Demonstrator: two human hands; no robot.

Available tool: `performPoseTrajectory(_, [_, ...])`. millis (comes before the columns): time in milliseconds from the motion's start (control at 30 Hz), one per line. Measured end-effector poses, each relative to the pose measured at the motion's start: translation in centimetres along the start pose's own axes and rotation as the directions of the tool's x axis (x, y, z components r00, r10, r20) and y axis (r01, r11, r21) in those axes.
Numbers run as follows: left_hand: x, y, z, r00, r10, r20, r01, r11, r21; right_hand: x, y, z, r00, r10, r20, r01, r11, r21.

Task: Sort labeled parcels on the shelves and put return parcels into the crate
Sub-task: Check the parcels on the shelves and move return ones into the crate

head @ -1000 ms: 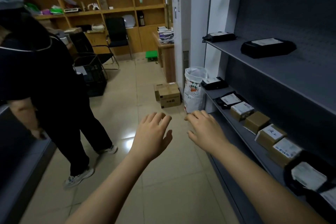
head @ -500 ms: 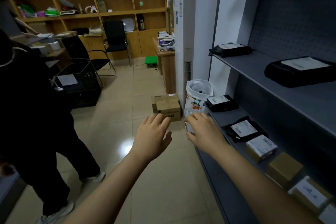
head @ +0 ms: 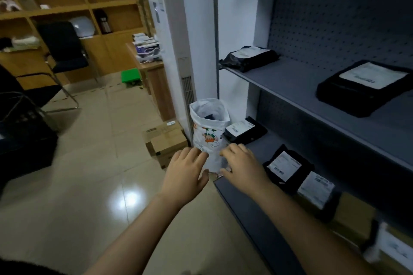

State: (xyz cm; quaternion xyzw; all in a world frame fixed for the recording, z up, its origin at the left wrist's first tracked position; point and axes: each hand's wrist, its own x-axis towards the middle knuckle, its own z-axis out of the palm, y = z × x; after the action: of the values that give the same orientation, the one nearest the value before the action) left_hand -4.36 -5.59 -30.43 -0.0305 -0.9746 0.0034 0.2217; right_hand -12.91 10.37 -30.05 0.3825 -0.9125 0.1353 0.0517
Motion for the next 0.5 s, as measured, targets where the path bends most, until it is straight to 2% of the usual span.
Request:
performPoseTrajectory(200, [7.2,-5.4,5.3,0.971,0.223,0.088,-0.211,0.969,-0.126,4.6,2.1,2.6,0.963,0.270,0.016,-0.270,0.963,0.011])
performPoseTrajectory(333, [11.1,-6.6,8.5,0.913,0.402,0.061,-0.385,0.903,-0.190,5.5,3.4,3.9,0.892,0.451,-0.021,-0.450,0.893,0.022])
performPoseTrajectory(500, [14.2,-4.9,12.8,0.825,0.558,0.088,-0.517,0.808,-0.282,4.0,5.8,5.5,0.792,0.609,0.025,-0.609,0.793,-0.015])
